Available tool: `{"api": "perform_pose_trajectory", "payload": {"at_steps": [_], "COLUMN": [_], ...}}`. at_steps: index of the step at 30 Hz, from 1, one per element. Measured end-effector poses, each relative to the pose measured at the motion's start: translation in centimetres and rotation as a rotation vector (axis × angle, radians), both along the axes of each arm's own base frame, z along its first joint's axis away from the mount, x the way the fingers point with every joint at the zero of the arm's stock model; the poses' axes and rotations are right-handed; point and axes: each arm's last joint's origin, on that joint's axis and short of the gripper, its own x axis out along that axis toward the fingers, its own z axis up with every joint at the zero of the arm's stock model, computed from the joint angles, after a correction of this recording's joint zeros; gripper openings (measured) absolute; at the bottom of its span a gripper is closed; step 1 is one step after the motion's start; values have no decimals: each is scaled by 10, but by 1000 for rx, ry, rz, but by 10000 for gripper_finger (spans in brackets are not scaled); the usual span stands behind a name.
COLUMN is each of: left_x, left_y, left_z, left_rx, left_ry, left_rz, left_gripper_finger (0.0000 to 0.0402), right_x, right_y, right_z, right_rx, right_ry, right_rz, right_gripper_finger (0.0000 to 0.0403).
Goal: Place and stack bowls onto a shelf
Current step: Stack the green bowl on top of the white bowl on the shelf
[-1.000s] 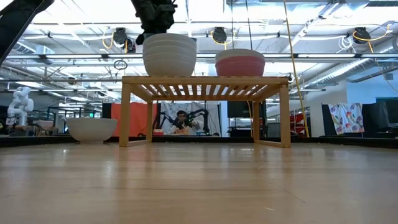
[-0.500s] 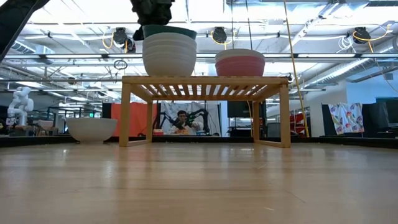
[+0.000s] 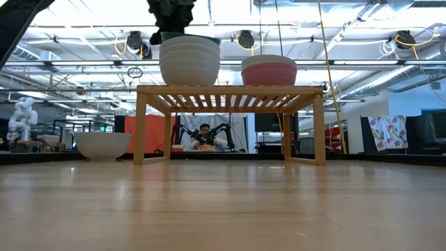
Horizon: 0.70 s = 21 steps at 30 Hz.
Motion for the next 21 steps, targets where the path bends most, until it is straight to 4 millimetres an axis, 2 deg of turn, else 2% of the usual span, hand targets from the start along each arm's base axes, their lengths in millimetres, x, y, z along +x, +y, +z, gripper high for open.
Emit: {"api": "perform_pose_trajectory", "payload": {"at_steps": [21], "left_x": [1], "left_y": [-1], "left_z": [1], "left_rx": [-55], "left_ry": [-51], "left_rz": [-14], "left_gripper_finger": [88], "right_x": [0], "right_y": [0], "right_z": [0], "right_rx": [0], "right_ry": [0], "right_rz": [0], "right_gripper_finger": [132]}}
